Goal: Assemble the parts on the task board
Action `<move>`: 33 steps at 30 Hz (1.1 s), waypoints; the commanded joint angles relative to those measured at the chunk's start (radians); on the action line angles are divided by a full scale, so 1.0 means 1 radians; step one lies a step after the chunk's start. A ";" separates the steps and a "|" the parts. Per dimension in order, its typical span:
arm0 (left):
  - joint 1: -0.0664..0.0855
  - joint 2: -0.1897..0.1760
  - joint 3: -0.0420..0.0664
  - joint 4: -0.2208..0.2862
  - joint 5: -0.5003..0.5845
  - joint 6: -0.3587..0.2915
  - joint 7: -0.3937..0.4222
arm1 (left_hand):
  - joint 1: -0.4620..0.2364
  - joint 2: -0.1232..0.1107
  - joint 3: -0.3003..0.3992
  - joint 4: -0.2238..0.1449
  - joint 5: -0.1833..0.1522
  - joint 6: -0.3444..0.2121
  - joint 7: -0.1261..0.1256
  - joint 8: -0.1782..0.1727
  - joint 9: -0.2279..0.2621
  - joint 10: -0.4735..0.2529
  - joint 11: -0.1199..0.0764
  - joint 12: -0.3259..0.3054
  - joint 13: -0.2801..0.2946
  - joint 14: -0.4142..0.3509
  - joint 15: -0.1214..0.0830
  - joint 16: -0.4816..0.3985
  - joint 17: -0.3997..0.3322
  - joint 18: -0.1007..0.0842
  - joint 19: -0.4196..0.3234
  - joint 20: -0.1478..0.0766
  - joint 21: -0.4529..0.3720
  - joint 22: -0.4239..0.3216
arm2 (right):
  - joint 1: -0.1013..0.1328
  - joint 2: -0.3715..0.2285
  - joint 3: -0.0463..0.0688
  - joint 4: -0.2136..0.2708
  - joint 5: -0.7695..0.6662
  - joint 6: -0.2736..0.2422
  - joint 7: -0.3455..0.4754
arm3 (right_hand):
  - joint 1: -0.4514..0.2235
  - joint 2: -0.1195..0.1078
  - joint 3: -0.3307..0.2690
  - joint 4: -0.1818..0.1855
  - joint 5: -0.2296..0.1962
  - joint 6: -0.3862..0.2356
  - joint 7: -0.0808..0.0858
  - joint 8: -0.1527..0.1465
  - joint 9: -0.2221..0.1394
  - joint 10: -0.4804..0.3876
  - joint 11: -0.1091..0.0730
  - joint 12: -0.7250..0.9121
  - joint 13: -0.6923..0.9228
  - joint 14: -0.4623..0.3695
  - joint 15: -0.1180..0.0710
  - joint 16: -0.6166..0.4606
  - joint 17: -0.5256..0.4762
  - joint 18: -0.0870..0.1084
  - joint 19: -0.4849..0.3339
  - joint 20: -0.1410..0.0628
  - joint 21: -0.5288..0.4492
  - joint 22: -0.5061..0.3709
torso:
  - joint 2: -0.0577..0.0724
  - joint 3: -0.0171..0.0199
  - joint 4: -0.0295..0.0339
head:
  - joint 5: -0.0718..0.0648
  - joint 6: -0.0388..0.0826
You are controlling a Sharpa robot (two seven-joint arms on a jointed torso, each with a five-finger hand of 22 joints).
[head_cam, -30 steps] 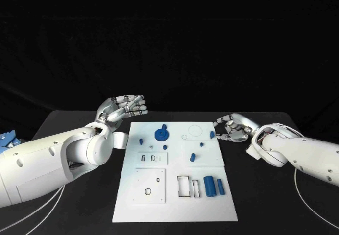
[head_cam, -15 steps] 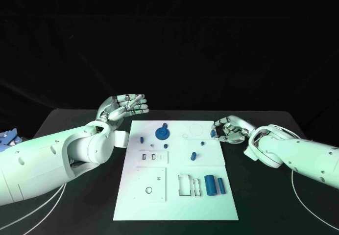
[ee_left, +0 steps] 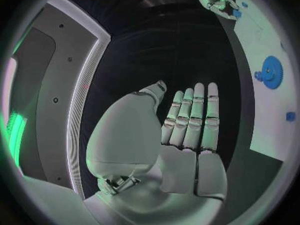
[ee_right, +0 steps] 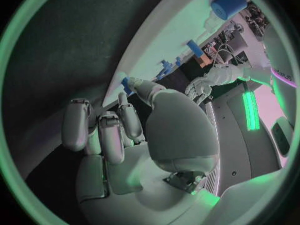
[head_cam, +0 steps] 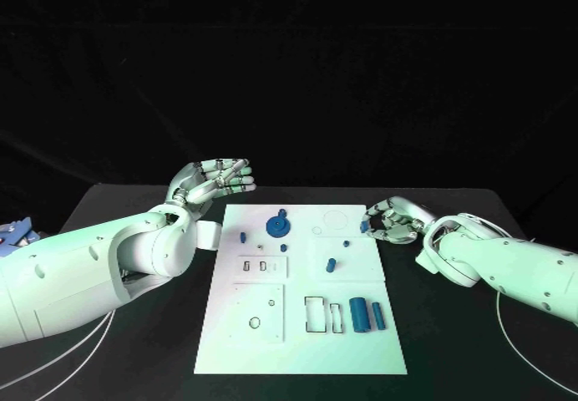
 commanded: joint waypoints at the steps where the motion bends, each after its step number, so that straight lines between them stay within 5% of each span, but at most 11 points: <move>1: 0.000 0.002 0.001 0.001 -0.001 0.018 0.008 | -0.002 -0.008 0.005 0.002 -0.004 0.005 0.003 -0.002 0.001 0.008 -0.001 0.002 0.001 0.005 -0.003 -0.005 0.001 0.006 0.010 0.000 -0.007 -0.001 | -0.001 0.002 0.000 -0.001 -0.006 -0.020 -0.007 | 0.000 0.010 0.006 0.001 -0.005 0.011 -0.002 0.005 0.003 0.010 -0.002 0.008 0.023 0.099 -0.006 0.002 0.241 0.002 0.007 -0.004 0.005 0.003 | 0.000 -0.0001 -0.0004 | -0.001 0.001; 24: 0.000 0.000 0.001 0.000 -0.001 0.018 0.004 | -0.003 -0.009 0.008 0.001 -0.005 0.004 0.004 -0.003 0.000 0.007 -0.001 0.000 0.000 0.006 -0.003 -0.007 0.002 0.006 0.010 0.000 -0.007 -0.002 | -0.001 0.011 0.000 0.003 0.001 -0.018 -0.004 | -0.018 -0.014 -0.007 -0.002 -0.021 -0.014 0.001 -0.015 0.002 0.001 0.000 -0.001 0.012 0.099 -0.006 0.002 0.240 0.003 0.004 -0.007 -0.002 -0.001 | 0.000 0.0000 0.0004 | -0.004 0.001; 33: 0.000 0.000 0.001 0.000 -0.001 0.018 0.001 | -0.004 -0.009 0.008 0.001 -0.005 0.003 0.004 -0.003 0.000 0.007 0.000 -0.001 0.000 0.005 -0.003 -0.007 0.003 0.006 0.010 0.000 -0.007 -0.003 | -0.001 0.015 0.000 0.002 0.000 -0.020 -0.004 | -0.016 -0.008 -0.004 -0.001 -0.022 -0.011 0.001 -0.014 0.004 0.007 0.000 0.005 0.018 0.099 -0.006 0.002 0.243 0.002 0.006 -0.006 0.001 0.003 | 0.000 0.0007 0.0003 | -0.004 0.000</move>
